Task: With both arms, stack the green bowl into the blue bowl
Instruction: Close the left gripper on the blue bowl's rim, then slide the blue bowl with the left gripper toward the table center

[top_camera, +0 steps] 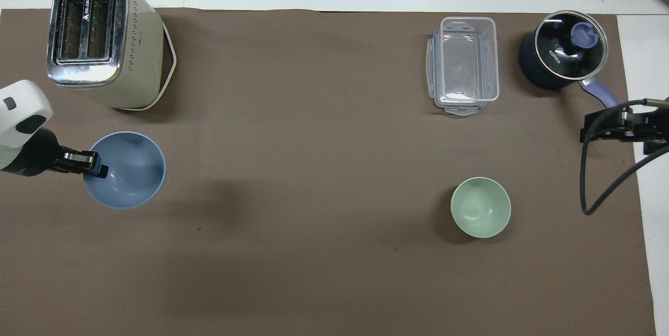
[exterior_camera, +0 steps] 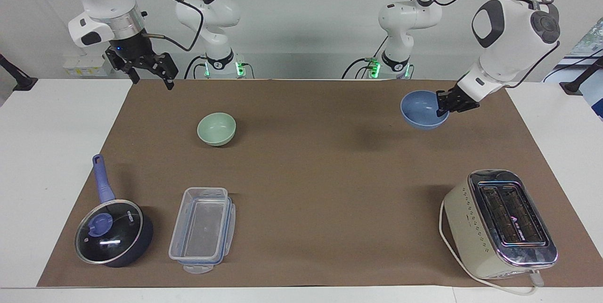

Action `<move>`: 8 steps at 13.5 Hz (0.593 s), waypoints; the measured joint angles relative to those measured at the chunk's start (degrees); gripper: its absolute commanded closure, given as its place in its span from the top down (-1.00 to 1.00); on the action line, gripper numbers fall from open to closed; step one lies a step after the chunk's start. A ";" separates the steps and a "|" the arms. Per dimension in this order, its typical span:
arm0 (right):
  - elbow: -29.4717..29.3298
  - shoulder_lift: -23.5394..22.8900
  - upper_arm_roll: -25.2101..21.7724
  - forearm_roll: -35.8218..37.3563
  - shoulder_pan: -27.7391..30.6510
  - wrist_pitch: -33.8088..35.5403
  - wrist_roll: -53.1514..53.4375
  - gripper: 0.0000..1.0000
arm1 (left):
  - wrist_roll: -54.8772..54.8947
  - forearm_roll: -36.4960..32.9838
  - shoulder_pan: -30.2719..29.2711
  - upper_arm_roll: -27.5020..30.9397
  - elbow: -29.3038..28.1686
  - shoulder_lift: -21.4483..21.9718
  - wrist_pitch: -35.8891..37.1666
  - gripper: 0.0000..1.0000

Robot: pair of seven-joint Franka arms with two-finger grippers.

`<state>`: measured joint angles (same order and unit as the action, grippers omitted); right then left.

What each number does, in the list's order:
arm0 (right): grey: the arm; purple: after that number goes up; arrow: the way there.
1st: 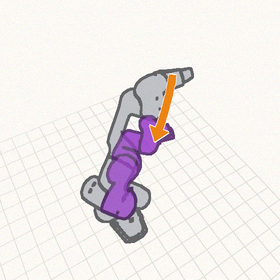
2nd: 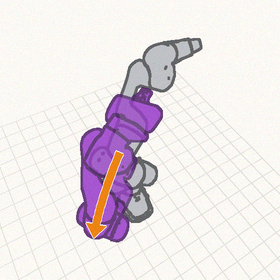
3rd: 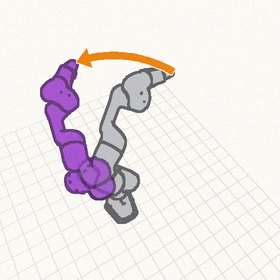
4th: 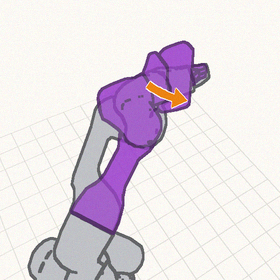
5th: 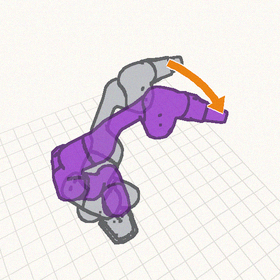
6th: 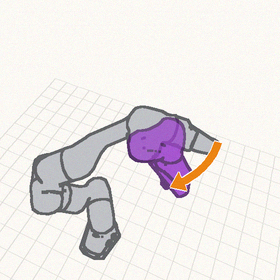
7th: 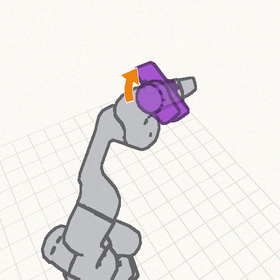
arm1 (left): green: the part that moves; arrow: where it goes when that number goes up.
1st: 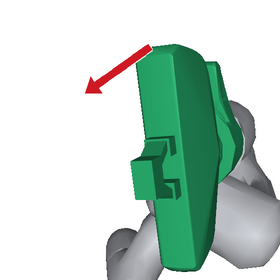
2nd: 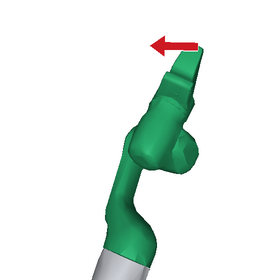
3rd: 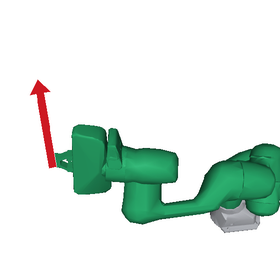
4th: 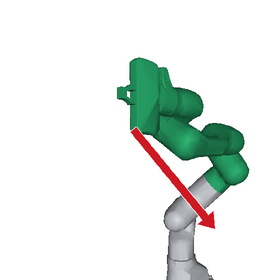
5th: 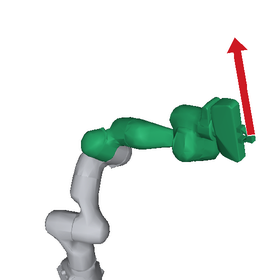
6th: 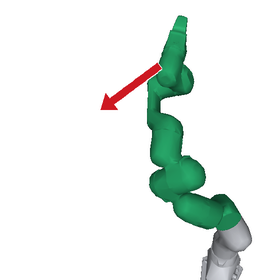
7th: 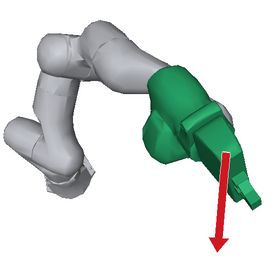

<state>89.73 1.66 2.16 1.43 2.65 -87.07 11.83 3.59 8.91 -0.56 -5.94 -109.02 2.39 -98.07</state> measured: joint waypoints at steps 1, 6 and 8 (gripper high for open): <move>0.00 0.00 0.00 0.00 0.00 0.00 0.00 1.00 | -2.00 -0.05 1.39 -0.06 -0.02 0.00 0.00 -1.00; 0.00 0.00 0.00 0.00 0.00 0.00 0.00 1.00 | -11.72 -0.35 8.77 -0.33 -5.16 0.20 -5.48 -1.00; 0.00 0.00 0.00 0.00 0.00 0.00 0.00 1.00 | -14.09 -0.35 11.57 -0.39 -8.68 0.35 -8.98 -1.00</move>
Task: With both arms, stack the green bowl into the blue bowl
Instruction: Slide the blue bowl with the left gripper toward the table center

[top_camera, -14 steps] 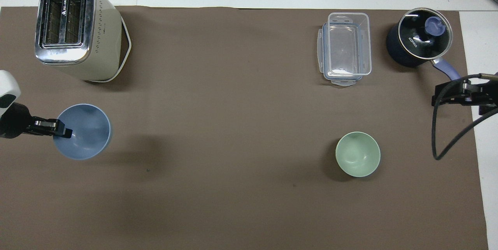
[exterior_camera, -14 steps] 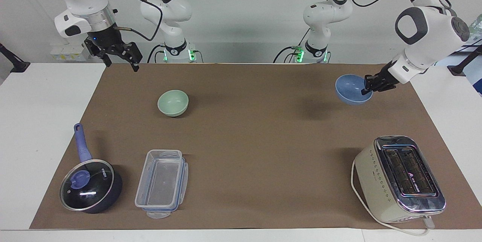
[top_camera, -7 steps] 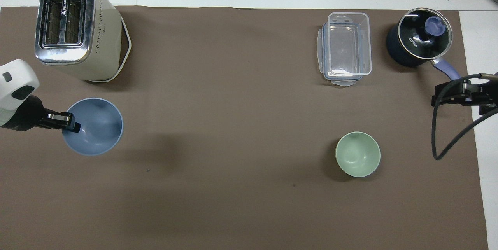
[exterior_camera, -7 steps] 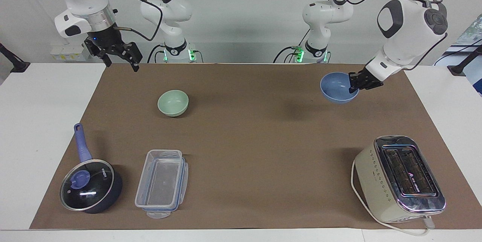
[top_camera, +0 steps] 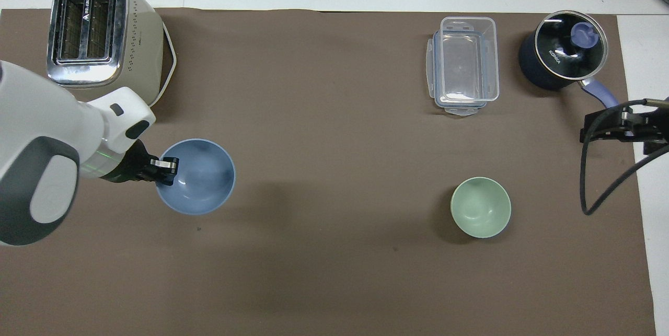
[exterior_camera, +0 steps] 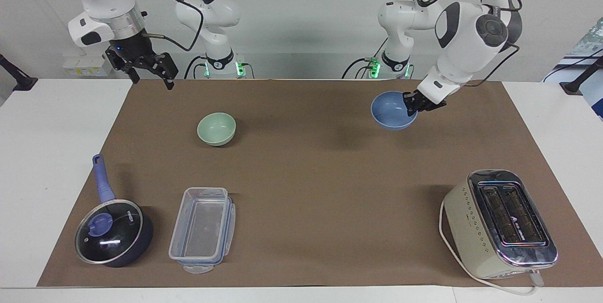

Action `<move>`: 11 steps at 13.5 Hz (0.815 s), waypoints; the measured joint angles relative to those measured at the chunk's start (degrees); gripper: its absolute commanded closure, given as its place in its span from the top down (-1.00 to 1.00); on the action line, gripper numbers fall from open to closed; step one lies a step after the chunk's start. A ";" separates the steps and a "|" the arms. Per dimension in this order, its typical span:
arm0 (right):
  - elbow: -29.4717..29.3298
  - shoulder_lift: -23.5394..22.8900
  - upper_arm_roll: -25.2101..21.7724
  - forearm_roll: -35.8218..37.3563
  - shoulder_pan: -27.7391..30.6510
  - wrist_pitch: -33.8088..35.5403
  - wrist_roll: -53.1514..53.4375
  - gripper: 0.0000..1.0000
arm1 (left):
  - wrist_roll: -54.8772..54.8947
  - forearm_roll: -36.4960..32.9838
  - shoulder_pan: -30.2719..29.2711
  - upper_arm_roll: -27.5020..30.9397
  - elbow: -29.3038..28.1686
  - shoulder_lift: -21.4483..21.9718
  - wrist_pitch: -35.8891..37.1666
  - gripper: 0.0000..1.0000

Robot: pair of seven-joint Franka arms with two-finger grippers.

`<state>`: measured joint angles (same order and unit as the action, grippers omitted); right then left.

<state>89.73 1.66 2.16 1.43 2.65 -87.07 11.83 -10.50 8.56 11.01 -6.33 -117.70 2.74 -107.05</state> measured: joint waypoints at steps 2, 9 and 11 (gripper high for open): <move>0.00 0.00 0.00 0.00 0.00 0.00 0.00 1.00 | -1.03 1.18 3.04 -0.05 -3.61 0.19 -3.87 -1.00; 0.00 0.00 0.00 0.00 0.00 0.00 0.00 1.00 | -6.01 9.67 14.73 -0.20 -17.30 0.23 -23.28 -1.00; 0.00 0.00 0.00 0.00 0.00 0.00 0.00 1.00 | -7.61 10.24 17.25 -0.22 -19.37 0.04 -26.66 -0.48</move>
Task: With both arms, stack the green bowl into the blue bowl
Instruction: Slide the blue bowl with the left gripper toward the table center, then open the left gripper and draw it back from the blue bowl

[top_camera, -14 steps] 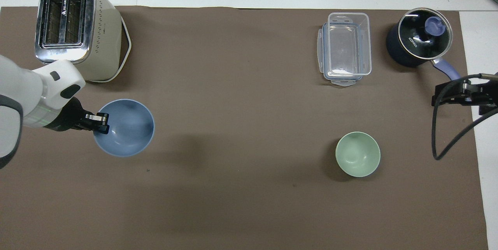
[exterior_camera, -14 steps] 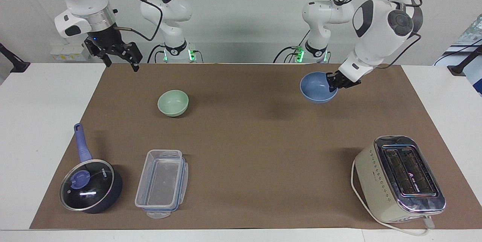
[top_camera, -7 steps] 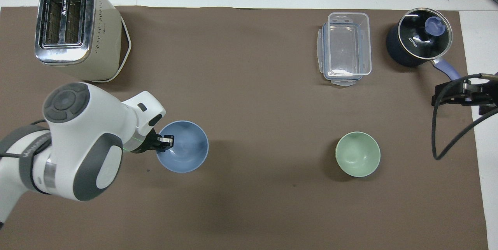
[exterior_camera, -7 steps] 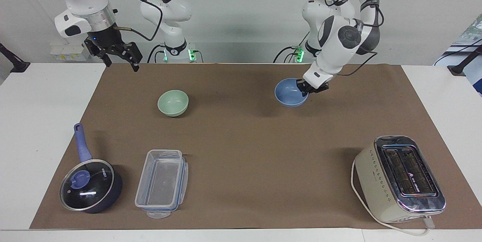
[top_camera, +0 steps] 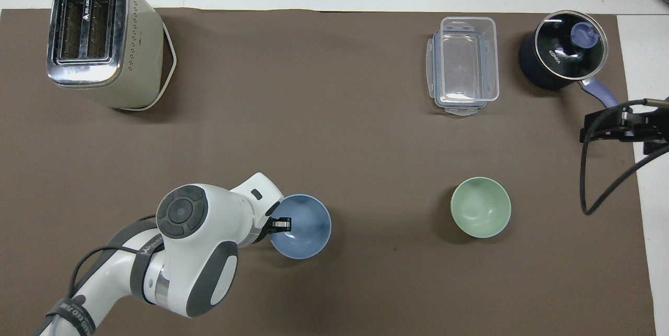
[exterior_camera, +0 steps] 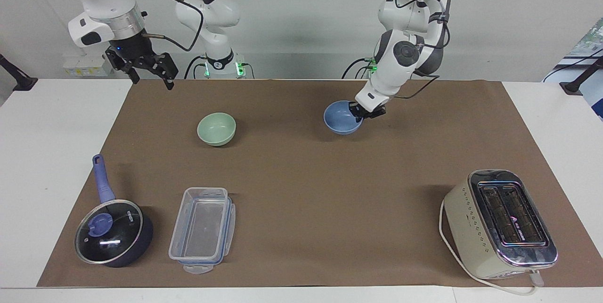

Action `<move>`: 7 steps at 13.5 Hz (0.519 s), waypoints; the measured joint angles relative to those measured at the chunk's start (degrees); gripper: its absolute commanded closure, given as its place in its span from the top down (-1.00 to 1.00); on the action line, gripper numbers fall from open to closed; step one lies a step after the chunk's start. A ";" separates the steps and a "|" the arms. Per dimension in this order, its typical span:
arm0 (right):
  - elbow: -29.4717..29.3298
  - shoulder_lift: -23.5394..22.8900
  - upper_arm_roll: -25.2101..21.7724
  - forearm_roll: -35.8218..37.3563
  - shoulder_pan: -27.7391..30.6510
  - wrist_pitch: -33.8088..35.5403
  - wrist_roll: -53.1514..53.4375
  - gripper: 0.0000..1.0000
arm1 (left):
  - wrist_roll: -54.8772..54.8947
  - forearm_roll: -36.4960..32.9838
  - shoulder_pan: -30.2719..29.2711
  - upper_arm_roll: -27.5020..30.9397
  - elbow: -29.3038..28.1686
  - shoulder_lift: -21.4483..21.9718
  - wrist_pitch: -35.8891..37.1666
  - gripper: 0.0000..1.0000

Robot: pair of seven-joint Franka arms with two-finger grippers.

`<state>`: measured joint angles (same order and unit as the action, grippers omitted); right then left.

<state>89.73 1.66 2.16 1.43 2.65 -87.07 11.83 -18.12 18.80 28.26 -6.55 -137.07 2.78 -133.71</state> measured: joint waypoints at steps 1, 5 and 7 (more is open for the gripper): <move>0.00 0.00 0.00 0.00 0.00 0.00 0.00 1.00 | -0.20 0.07 0.33 -0.01 -0.55 -0.01 -0.65 0.47; 0.00 0.00 0.00 0.00 0.00 0.00 0.00 1.00 | -0.43 0.20 0.37 0.22 -0.72 0.03 -0.92 1.00; 0.00 0.00 0.00 0.00 0.00 0.00 0.00 1.00 | -0.51 0.23 0.24 0.76 -0.31 0.31 -0.61 1.00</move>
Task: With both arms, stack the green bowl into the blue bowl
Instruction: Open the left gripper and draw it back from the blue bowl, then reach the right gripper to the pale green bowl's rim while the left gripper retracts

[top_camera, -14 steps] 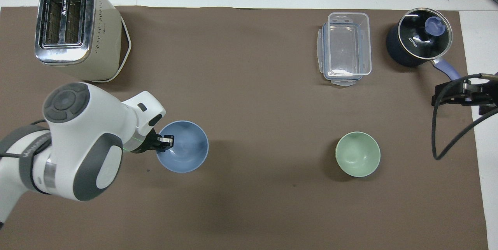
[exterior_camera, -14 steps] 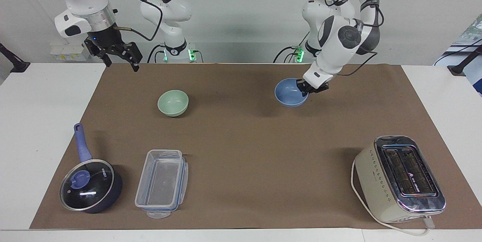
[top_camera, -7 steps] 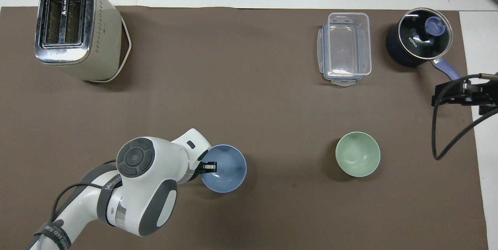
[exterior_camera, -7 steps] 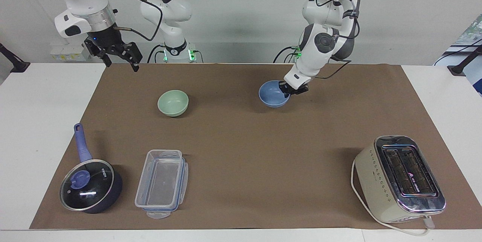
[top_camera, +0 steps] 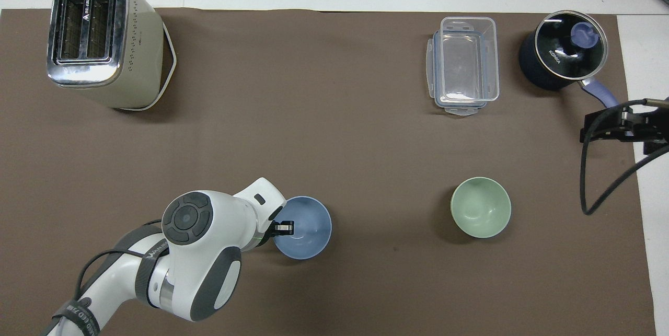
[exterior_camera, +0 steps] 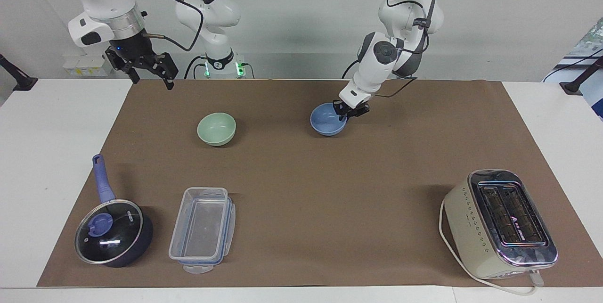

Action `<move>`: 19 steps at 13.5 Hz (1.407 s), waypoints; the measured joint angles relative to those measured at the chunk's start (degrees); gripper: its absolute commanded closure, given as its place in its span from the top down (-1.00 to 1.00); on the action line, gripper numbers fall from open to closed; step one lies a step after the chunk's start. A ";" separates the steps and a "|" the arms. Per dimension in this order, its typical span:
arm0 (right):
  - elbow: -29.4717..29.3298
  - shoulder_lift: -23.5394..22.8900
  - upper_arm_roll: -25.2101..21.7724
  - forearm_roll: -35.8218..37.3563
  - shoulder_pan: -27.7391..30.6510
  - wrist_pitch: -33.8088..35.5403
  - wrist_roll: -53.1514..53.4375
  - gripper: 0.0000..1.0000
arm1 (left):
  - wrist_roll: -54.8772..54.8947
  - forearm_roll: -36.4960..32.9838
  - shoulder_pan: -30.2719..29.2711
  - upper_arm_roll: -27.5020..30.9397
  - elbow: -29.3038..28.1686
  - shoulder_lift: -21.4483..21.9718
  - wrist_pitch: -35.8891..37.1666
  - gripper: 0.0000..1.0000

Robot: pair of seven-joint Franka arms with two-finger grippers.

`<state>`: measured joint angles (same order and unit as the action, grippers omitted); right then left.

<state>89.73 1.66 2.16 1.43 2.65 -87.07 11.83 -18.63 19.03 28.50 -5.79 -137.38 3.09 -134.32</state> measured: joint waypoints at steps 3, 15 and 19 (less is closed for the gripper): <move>0.00 0.00 0.00 0.00 0.00 0.00 0.00 1.00 | 0.26 -0.01 -3.71 0.84 3.68 0.81 4.22 1.00; 0.00 0.00 0.00 0.00 0.00 0.00 0.00 1.00 | 8.60 -13.05 -20.48 1.53 31.67 -0.61 31.08 1.00; 0.00 0.00 -0.42 0.00 0.03 0.52 0.00 1.00 | 10.54 -14.92 -22.97 1.58 42.39 -4.61 39.67 1.00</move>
<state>89.73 1.65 1.74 1.43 2.68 -86.55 11.83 -8.09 4.12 5.53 -4.21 -94.99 -1.53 -94.65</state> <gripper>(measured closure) 0.000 0.000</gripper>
